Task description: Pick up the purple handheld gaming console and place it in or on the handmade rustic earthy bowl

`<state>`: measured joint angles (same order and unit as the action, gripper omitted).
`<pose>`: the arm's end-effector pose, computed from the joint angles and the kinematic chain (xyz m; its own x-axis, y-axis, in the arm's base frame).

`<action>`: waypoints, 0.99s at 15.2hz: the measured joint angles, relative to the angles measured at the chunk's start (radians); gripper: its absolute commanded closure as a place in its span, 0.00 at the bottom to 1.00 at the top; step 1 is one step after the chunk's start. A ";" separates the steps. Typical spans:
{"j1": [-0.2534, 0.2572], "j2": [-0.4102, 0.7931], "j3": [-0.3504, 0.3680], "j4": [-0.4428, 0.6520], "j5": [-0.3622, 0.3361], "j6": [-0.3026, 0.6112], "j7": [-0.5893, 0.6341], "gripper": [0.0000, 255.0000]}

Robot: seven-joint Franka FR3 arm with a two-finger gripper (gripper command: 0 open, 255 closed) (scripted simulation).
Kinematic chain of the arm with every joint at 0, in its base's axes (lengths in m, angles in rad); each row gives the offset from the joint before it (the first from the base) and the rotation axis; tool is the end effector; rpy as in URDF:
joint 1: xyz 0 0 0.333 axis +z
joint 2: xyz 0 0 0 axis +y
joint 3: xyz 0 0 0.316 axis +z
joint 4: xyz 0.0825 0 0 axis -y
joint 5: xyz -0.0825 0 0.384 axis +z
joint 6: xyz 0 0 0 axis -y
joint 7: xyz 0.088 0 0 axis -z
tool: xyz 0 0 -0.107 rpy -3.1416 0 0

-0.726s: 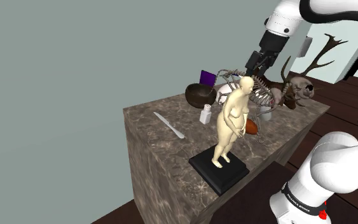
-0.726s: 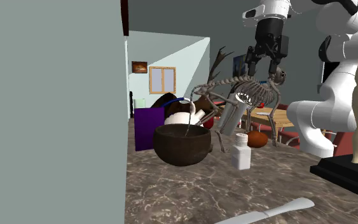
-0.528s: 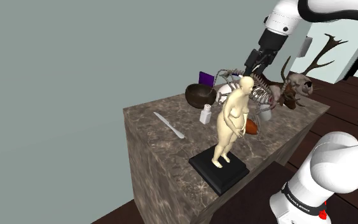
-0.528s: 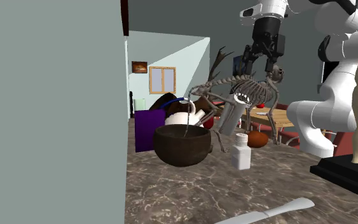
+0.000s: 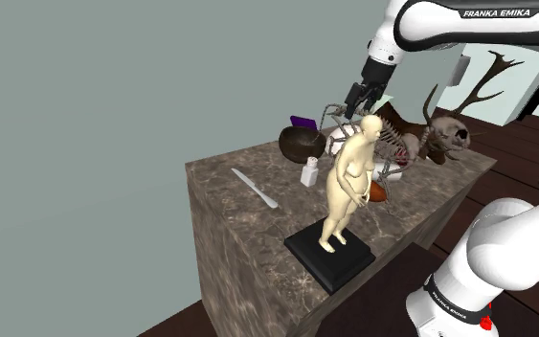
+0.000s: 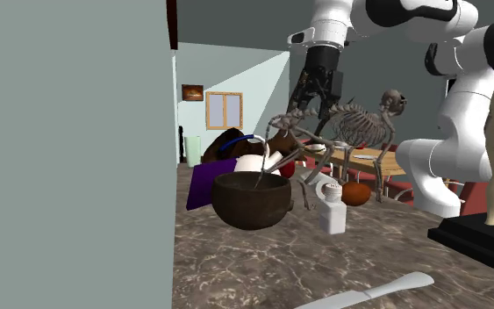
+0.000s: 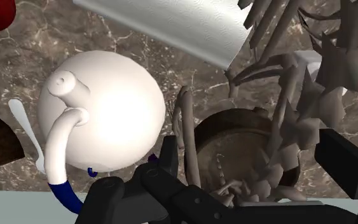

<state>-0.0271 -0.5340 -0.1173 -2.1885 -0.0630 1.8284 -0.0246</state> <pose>0.3997 -0.0730 0.6051 0.9808 -0.0957 0.1701 -0.0983 -0.9951 0.0074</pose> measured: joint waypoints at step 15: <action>-0.023 0.558 -0.134 0.418 0.068 0.147 -0.254 0.00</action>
<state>-0.0497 0.0244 -0.2512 -1.7704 0.0052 1.9758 -0.2785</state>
